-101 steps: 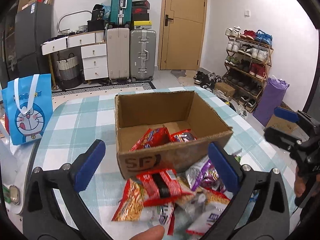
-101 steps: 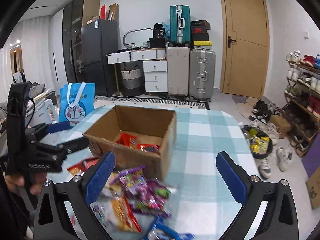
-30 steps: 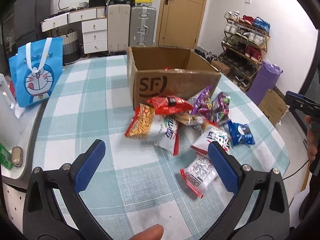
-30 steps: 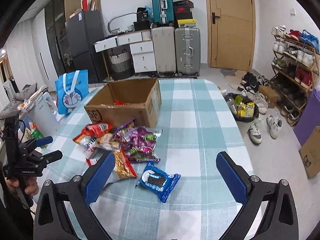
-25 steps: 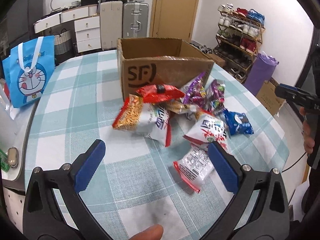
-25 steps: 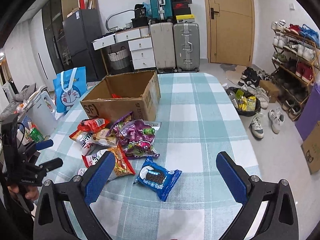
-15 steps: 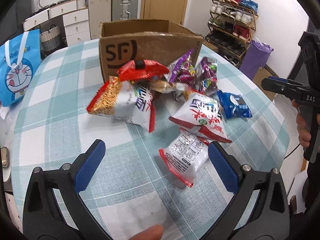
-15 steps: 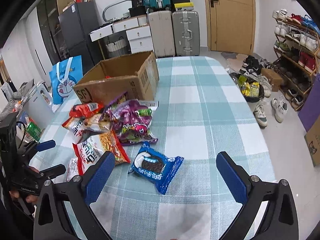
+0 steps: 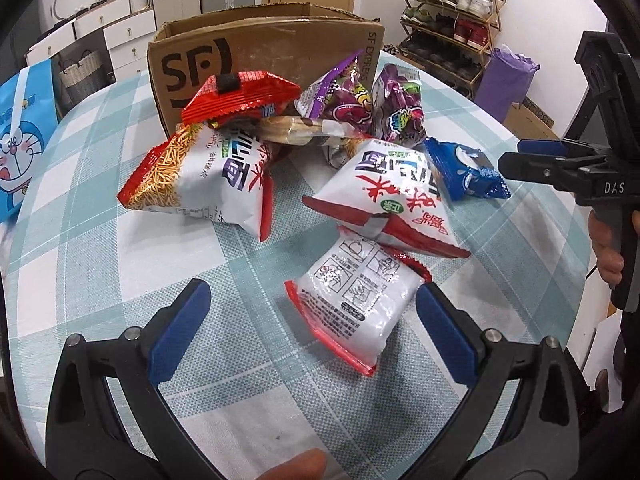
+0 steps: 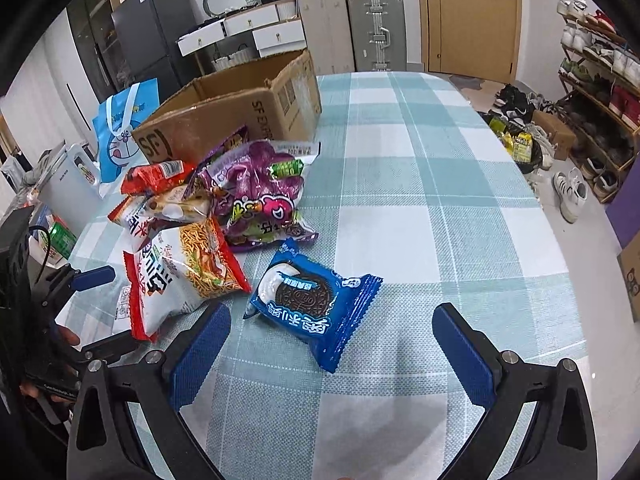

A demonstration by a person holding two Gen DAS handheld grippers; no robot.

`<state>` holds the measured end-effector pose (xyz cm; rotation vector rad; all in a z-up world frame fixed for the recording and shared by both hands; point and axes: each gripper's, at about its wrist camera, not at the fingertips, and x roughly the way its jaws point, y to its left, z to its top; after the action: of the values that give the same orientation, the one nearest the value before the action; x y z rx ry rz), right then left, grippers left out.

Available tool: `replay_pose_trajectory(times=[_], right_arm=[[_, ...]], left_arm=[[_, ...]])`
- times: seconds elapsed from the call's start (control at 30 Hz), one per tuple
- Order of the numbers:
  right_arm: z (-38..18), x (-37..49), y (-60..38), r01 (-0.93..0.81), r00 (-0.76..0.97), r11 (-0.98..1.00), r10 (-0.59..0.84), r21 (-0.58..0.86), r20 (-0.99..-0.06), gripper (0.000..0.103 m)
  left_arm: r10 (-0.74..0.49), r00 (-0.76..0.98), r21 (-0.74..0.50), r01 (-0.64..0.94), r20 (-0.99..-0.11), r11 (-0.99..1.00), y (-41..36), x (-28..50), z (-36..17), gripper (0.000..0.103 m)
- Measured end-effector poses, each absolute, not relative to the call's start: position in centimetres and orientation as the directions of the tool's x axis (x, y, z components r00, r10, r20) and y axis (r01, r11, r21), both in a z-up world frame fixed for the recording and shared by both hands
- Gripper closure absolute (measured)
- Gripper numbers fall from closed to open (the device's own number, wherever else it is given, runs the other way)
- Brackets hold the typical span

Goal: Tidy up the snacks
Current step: 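Grasp the white snack bag with left gripper while right grasps blue cookie pack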

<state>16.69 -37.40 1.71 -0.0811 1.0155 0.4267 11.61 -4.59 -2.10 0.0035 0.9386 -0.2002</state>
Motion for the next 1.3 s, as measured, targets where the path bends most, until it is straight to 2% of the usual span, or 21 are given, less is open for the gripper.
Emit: replay_pose_trajectory(times=[0.43, 0.6, 0.73, 0.87, 1.0, 1.23, 1.3], right_arm=[[-1.2, 18.2, -36.1, -0.329, 0.409, 0.923, 0.328, 0.198, -0.851, 0.001], [-1.4, 18.6, -35.3, -0.301, 0.442, 0.94, 0.286, 0.16, -0.85, 0.003], [-1.5, 18.3, -35.1, -0.295, 0.469, 0.95, 0.24, 0.105, -0.85, 0.012], [-1.5, 17.9, -35.7, -0.296, 0.477, 0.949, 0.247, 0.11, -0.844, 0.019], [-1.3, 17.9, -36.0, -0.29, 0.478, 0.951, 0.245, 0.111, -0.843, 0.022], [-1.0, 17.3, -36.0, -0.32, 0.486, 0.941, 0.259, 0.106, -0.835, 0.051], [-0.9, 17.1, -35.9, -0.327, 0.493, 0.94, 0.26, 0.1, -0.83, 0.053]], left_arm=[[-0.186, 0.558, -0.103, 0.177, -0.808, 0.979, -4.4, 11.9, -2.8, 0.001], [-0.189, 0.558, -0.106, 0.178, -0.808, 0.978, -4.4, 11.8, -2.9, 0.001], [-0.192, 0.557, -0.107, 0.182, -0.808, 0.978, -4.5, 11.6, -2.9, 0.004], [-0.196, 0.558, -0.109, 0.186, -0.806, 0.977, -4.5, 11.5, -2.9, 0.006], [-0.197, 0.559, -0.1, 0.199, -0.805, 0.975, -4.8, 11.4, -2.9, 0.011], [-0.199, 0.565, -0.084, 0.224, -0.801, 0.971, -5.3, 11.2, -2.8, 0.017], [-0.203, 0.567, -0.087, 0.226, -0.798, 0.97, -5.3, 11.2, -2.8, 0.02]])
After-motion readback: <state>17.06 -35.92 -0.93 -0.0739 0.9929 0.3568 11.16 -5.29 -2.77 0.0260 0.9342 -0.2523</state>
